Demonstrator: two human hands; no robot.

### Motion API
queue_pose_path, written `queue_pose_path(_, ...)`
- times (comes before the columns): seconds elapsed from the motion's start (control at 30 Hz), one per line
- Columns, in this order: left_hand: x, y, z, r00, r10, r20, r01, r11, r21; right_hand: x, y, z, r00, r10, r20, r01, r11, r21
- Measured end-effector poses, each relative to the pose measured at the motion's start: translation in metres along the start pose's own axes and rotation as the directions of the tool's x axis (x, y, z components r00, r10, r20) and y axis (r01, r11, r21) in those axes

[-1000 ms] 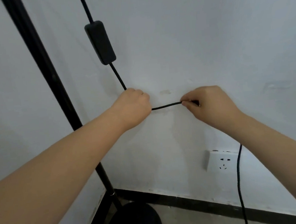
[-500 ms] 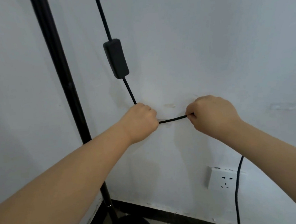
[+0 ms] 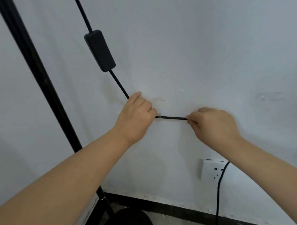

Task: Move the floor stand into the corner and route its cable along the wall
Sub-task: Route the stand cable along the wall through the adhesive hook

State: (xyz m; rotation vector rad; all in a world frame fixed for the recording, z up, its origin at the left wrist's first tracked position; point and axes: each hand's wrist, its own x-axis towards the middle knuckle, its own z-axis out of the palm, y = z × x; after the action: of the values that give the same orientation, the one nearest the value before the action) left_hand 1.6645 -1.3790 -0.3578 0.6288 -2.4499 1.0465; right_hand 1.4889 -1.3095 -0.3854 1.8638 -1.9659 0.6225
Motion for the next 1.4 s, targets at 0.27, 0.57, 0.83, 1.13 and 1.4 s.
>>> queue_pose_path(0.27,0.005,0.015,0.007,0.996,-0.058,0.071,0.063,0.996,-0.063,-0.051,0.014,0.031,0.965,0.052,0.256,-0.186,0.823,0.537)
queue_pose_path(0.57,0.027,0.077,0.001,0.935,0.324,0.141,-0.276,0.919,-0.282,-0.073,0.076,-0.011,0.677,0.162,0.718,-0.671,0.535,0.513)
queue_pose_path(0.83,0.059,0.109,-0.006,0.970,0.106,0.217,-0.019,0.928,-0.371,-0.084,0.117,-0.076,0.786,0.243,0.569,-0.524,0.751,0.403)
queue_pose_path(1.13,0.103,0.114,-0.018,0.970,-0.012,0.244,0.079,0.961,-0.266,-0.057,0.116,-0.114,0.960,0.279,0.019,-0.271,0.913,0.305)
queue_pose_path(1.4,0.127,0.116,-0.032,0.962,-0.074,0.265,0.158,0.937,-0.312,-0.028,0.114,-0.124,0.975,0.221,-0.007,-0.219,0.971,0.100)
